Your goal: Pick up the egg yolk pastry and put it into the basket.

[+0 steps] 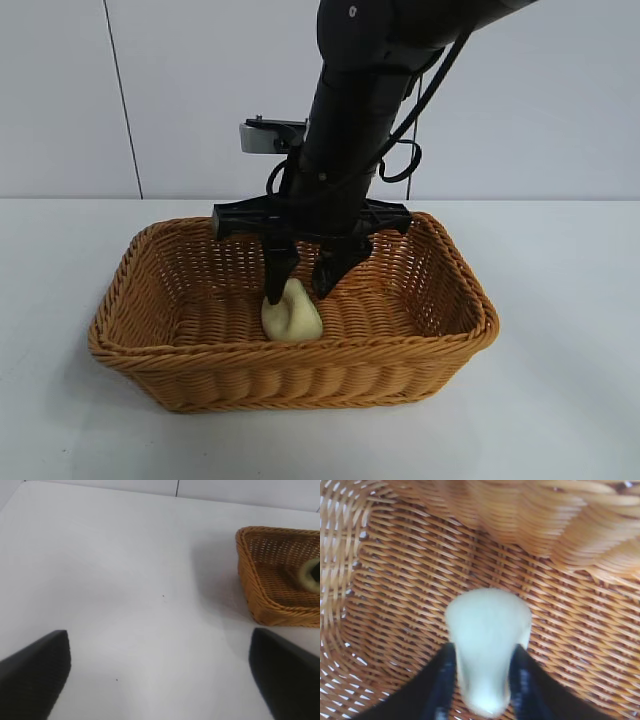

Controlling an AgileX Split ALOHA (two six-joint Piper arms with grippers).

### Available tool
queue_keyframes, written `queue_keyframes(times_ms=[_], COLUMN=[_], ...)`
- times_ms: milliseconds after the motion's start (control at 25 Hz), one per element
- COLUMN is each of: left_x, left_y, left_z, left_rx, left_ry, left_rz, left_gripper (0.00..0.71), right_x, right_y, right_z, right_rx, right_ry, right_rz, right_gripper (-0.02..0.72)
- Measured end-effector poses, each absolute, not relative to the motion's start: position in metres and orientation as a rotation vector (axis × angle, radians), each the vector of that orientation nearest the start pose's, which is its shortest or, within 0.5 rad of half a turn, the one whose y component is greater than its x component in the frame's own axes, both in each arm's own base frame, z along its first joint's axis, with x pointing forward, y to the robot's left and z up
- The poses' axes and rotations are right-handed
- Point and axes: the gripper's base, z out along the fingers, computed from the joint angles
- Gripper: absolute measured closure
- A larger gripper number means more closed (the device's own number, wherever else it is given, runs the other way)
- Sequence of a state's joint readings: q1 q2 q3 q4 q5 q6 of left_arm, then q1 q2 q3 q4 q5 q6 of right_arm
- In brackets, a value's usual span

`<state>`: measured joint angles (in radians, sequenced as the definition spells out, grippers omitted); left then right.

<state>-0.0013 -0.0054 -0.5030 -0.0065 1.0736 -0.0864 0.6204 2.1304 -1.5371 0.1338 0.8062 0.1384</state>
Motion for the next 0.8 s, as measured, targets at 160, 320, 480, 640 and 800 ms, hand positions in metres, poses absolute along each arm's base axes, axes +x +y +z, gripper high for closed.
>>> queue_keyframes(times_ms=[160, 320, 480, 640, 800], left_x=[-0.007, -0.007, -0.007, -0.007, -0.007], left_y=[-0.001, -0.001, -0.001, -0.001, -0.001], left_z=[0.277, 0.277, 0.277, 0.277, 0.277], left_rx=[-0.087, -0.087, -0.087, -0.087, -0.087], left_ry=[2.047, 2.047, 2.047, 2.047, 2.047], left_rz=[-0.062, -0.062, -0.062, -0.062, -0.062], left_gripper=[0.015, 0.015, 0.015, 0.015, 0.015], right_x=[0.347, 0.351, 0.363, 0.382, 0.405], right_y=[0.258, 0.257, 0.251, 0.231, 0.191], right_z=[0.159, 0.189, 0.226, 0.253, 0.261], right_rx=[-0.609, -0.646, -0.637, -0.552, -0.414], right_ry=[2.884, 2.875, 2.866, 2.857, 2.858], right_rz=[0.260, 0.214, 0.186, 0.185, 0.147], right_gripper=[0.033, 0.014, 0.014, 0.010, 0.008])
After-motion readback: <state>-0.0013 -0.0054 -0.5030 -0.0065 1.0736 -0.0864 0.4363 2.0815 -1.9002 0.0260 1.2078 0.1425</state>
